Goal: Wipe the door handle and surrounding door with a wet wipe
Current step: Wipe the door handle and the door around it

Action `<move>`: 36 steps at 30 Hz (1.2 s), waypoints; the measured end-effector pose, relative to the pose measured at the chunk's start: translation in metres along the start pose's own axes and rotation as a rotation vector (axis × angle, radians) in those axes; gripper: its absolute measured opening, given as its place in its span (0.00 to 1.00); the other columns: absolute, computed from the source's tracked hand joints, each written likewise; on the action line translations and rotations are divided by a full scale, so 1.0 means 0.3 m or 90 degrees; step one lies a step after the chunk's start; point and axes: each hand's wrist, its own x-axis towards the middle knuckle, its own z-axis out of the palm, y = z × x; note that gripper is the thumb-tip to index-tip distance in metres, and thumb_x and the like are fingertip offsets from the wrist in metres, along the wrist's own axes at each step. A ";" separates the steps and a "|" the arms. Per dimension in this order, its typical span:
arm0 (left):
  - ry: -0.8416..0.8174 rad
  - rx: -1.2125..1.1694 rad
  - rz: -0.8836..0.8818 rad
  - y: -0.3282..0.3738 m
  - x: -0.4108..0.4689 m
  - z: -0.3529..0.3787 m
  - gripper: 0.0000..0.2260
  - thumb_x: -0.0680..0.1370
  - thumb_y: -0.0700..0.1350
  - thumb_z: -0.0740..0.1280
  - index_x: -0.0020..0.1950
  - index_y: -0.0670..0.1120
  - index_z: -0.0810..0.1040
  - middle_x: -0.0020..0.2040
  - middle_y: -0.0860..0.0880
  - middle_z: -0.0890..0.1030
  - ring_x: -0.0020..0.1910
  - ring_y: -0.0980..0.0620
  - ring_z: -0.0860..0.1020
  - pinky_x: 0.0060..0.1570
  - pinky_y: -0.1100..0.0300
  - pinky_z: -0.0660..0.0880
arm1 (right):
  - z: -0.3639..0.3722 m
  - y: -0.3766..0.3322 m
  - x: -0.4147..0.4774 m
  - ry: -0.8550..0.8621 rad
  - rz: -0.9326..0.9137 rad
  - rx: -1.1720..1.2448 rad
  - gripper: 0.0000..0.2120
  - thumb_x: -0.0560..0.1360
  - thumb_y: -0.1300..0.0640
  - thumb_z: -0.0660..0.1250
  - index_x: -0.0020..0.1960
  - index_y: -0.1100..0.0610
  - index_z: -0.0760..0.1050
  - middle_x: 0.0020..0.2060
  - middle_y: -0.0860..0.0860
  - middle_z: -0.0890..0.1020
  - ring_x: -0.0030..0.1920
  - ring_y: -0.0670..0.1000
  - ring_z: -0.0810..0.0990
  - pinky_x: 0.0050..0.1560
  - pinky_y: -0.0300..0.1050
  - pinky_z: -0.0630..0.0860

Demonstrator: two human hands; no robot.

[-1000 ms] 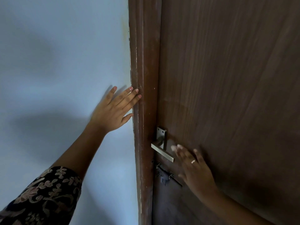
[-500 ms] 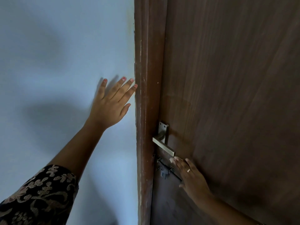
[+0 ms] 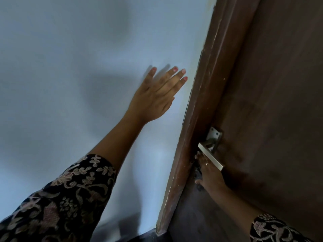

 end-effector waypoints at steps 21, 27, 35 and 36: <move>-0.019 0.033 0.036 -0.007 0.000 -0.004 0.24 0.81 0.51 0.53 0.77 0.47 0.61 0.76 0.48 0.65 0.75 0.49 0.64 0.72 0.43 0.49 | 0.080 0.008 0.014 -0.045 -0.136 0.216 0.46 0.74 0.42 0.66 0.77 0.55 0.38 0.77 0.51 0.46 0.76 0.52 0.48 0.73 0.37 0.54; -0.026 0.025 0.038 -0.011 0.000 -0.007 0.24 0.81 0.52 0.52 0.77 0.47 0.60 0.76 0.47 0.64 0.75 0.48 0.63 0.73 0.44 0.46 | 0.097 0.049 -0.049 -0.066 -0.277 -0.086 0.47 0.74 0.30 0.49 0.73 0.64 0.34 0.75 0.56 0.37 0.74 0.56 0.34 0.69 0.53 0.26; -0.038 0.022 0.043 -0.007 0.002 -0.001 0.25 0.82 0.53 0.50 0.77 0.47 0.59 0.76 0.47 0.64 0.75 0.48 0.62 0.73 0.44 0.45 | 0.037 0.112 -0.063 -0.008 -0.178 0.032 0.50 0.71 0.31 0.59 0.76 0.54 0.35 0.77 0.50 0.44 0.76 0.55 0.51 0.74 0.45 0.50; -0.040 0.024 0.045 -0.007 0.002 0.000 0.25 0.82 0.53 0.50 0.78 0.46 0.59 0.76 0.47 0.64 0.75 0.48 0.62 0.73 0.44 0.45 | 0.029 0.106 -0.062 -0.010 -0.178 0.027 0.50 0.71 0.32 0.60 0.75 0.54 0.33 0.77 0.50 0.44 0.76 0.54 0.53 0.73 0.45 0.51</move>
